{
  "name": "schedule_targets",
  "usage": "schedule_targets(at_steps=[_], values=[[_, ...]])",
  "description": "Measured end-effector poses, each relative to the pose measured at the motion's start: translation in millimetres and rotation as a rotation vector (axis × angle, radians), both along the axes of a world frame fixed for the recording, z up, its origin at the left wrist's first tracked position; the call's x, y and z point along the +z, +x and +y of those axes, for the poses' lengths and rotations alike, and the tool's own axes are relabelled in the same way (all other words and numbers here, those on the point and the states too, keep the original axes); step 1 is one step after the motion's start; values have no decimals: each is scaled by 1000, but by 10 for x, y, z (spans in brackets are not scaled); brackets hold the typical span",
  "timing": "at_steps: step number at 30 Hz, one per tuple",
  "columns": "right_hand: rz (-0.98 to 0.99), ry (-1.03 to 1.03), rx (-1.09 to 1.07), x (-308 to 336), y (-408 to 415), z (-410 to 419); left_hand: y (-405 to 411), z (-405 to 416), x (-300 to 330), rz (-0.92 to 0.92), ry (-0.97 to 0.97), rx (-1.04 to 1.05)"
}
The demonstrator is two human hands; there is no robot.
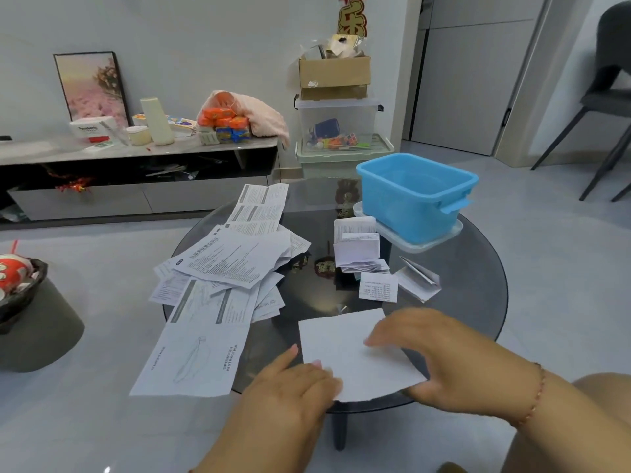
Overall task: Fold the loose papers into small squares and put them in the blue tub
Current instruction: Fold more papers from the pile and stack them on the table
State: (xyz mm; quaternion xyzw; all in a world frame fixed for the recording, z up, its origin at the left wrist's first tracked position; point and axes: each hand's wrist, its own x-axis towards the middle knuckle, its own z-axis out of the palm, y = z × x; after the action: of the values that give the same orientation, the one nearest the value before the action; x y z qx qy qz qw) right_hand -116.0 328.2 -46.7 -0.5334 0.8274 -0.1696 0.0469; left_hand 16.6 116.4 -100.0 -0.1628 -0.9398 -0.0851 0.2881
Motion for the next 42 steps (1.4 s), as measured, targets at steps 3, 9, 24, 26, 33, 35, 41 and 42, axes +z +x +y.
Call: schedule_targets(at_steps=[3,9,24,26,33,35,41,42], values=[[-52,-40,5,-119,-33,5,51,-6,5,-132,155,20],[-146,-174,-167,-144,-66,-76,28,19,40,-284,532,259],[-110,-79,-572,-225,-70,-256,-148,224,122,-180,734,560],[-100,-50,-594,-215,-58,-268,-159,226,127,-192,716,583],[-67,16,-631,-186,-38,-287,-169,209,157,-248,579,575],[-60,16,-643,-184,-33,-284,-170,154,101,-185,537,544],[40,-6,-614,-146,5,-288,-180,129,-42,-33,136,142],[59,-29,-579,-145,13,-297,-167,141,-47,-37,93,124]])
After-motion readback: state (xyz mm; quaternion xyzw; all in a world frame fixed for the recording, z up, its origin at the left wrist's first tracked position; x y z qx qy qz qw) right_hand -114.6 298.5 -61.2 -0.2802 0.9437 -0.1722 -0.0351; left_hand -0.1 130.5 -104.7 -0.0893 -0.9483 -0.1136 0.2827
